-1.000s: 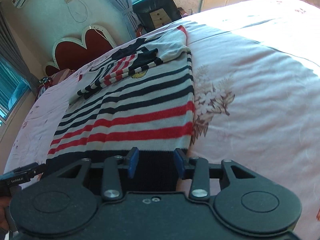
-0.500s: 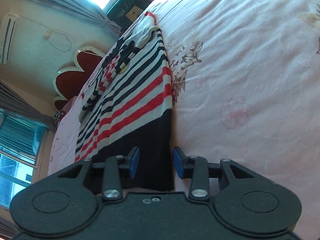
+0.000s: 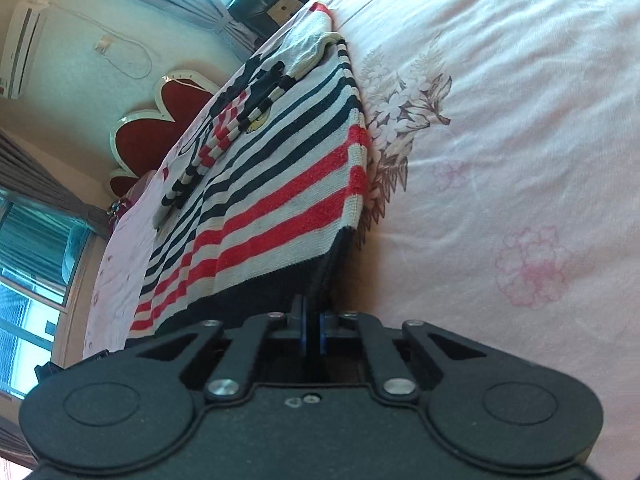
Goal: Fold small clothes
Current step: 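Roll both grippers and grasp the sweater hem edge, then lift the held hem and fold it over toward the dark collar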
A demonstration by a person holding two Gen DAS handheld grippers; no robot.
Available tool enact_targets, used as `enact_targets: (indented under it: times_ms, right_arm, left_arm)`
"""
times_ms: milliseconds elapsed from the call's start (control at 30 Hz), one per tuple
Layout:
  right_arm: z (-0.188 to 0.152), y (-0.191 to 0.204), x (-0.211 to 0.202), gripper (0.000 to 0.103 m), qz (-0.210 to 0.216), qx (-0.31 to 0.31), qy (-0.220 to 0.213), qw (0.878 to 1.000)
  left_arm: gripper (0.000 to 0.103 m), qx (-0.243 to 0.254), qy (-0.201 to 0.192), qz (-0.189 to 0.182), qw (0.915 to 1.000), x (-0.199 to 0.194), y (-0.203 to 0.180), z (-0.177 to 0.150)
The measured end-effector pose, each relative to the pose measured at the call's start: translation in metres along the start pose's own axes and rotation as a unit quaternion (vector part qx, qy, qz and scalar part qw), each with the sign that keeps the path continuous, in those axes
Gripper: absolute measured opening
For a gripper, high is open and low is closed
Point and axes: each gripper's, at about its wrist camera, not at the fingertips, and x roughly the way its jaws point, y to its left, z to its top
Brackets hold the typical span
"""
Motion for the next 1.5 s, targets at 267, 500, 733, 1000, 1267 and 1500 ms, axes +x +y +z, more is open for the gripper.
enact_targets:
  times_ms: [267,500,733,1000,1267,1500]
  right_arm:
    - [0.007,0.027,-0.041,0.006,0.024,-0.080,-0.051,0.995]
    - [0.005,0.000,-0.015,0.006,0.003,-0.003,-0.026,1.000]
    - [0.024,0.012,-0.026,0.006,0.017,-0.012,-0.066,0.998]
    - [0.073,0.051,-0.034,0.006,0.033,-0.050,-0.116,0.991]
    - [0.160,0.084,-0.015,0.006,0.039,-0.056,-0.141,0.988]
    - [0.225,0.083,0.043,0.006,0.033,-0.046,-0.121,0.991]
  left_arm:
    - [0.004,-0.040,-0.064,-0.058,0.9954,-0.027,0.008,-0.011]
    - [0.004,-0.105,-0.057,-0.057,0.9912,-0.013,0.027,-0.021]
    - [0.004,-0.077,-0.086,-0.075,0.9904,-0.020,0.001,0.004]
    - [0.004,-0.040,-0.125,-0.114,0.9848,-0.017,-0.046,0.068]
    - [0.004,-0.028,-0.133,-0.097,0.9859,0.022,-0.082,0.145]
    - [0.004,-0.037,-0.117,-0.055,0.9909,0.082,-0.083,0.195]
